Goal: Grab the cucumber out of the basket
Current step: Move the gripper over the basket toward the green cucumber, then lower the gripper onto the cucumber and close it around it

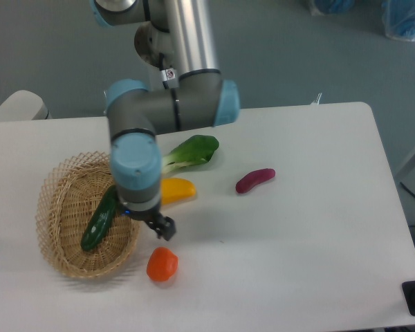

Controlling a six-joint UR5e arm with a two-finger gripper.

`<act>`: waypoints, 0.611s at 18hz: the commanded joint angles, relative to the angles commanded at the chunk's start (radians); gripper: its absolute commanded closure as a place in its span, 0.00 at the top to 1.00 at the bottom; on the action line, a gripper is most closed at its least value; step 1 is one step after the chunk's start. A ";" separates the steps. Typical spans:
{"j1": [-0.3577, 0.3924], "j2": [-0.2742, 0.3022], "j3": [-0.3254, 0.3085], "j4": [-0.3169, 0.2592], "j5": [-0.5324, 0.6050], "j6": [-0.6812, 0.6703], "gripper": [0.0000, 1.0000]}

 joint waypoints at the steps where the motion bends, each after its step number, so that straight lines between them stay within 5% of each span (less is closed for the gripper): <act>1: -0.011 -0.002 -0.006 0.005 0.000 -0.008 1.00; 8: -0.075 -0.006 -0.130 0.169 0.003 -0.144 1.00; 11: -0.095 -0.011 -0.147 0.183 0.005 -0.193 1.00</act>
